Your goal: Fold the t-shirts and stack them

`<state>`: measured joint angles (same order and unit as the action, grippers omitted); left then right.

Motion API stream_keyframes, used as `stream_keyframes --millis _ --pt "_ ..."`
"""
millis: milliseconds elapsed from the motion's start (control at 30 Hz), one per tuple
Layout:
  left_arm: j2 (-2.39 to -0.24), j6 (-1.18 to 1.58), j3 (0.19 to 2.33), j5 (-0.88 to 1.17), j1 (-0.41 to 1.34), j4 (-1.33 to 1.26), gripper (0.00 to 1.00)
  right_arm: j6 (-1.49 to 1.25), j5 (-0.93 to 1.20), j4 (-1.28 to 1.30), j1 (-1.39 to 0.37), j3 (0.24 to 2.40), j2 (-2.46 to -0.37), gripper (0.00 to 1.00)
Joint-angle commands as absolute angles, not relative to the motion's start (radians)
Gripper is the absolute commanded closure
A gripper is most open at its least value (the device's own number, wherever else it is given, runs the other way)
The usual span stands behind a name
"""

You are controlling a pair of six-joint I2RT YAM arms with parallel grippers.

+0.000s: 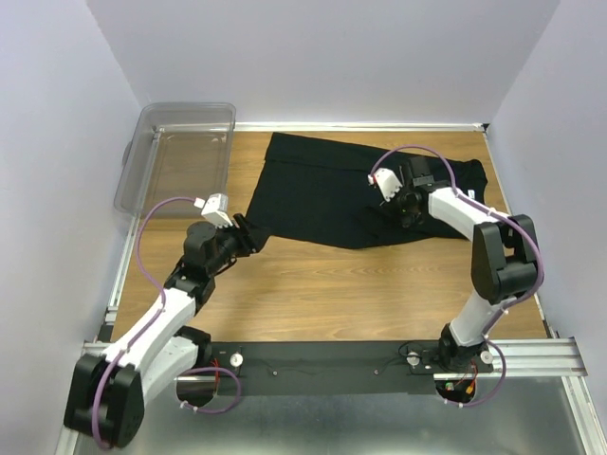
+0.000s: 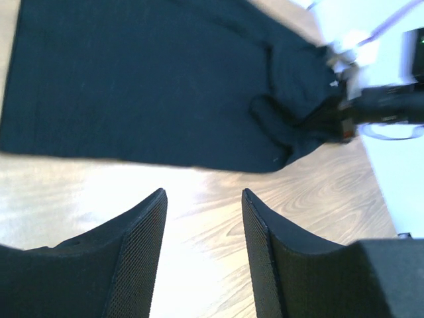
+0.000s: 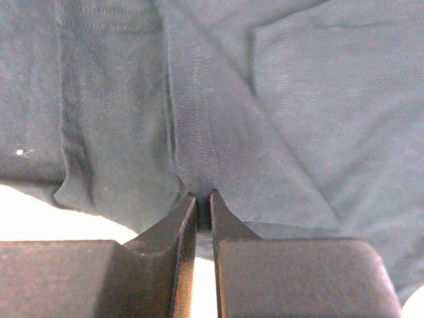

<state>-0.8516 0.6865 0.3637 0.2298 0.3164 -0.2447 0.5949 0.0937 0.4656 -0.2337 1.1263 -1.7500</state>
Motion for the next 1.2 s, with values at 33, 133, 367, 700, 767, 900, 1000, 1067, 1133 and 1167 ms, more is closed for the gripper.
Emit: stream_keyframes --millis 33,133,367,700,767,900,1000,1067,1133,1167 --pt "-1.052 0.727 0.403 0.258 0.318 -0.265 0.45 0.597 0.083 0.479 -0.233 1.118 -1.652 0.81" --pt "-1.142 0.727 0.419 0.256 0.322 -0.288 0.45 0.598 0.084 0.48 -0.235 1.114 -1.644 0.9" --pt "-1.221 0.801 0.451 0.097 0.331 -0.249 0.45 0.594 0.08 0.479 -0.233 1.115 -1.62 0.99" --pt "-1.382 0.899 0.538 -0.055 0.33 -0.091 0.43 0.575 0.06 0.476 -0.216 1.123 -1.549 0.99" --pt "-1.437 0.902 0.566 -0.051 0.33 -0.078 0.43 0.575 0.06 0.476 -0.212 1.12 -1.533 0.99" --pt "-1.493 0.917 0.617 -0.058 0.33 -0.058 0.43 0.578 0.057 0.476 -0.206 1.108 -1.482 0.99" --pt "-1.502 0.945 0.63 -0.097 0.33 -0.034 0.43 0.58 0.055 0.477 -0.201 1.095 -1.445 0.99" --pt "-1.502 0.963 0.635 -0.101 0.33 -0.028 0.43 0.58 0.057 0.477 -0.198 1.088 -1.425 1.0" --pt "-1.503 0.991 0.649 -0.124 0.33 0.026 0.43 0.58 0.055 0.477 -0.193 1.081 -1.405 1.0" --pt "-1.503 1.0 0.66 -0.164 0.33 0.053 0.43 0.581 0.055 0.477 -0.192 1.08 -1.387 0.99"
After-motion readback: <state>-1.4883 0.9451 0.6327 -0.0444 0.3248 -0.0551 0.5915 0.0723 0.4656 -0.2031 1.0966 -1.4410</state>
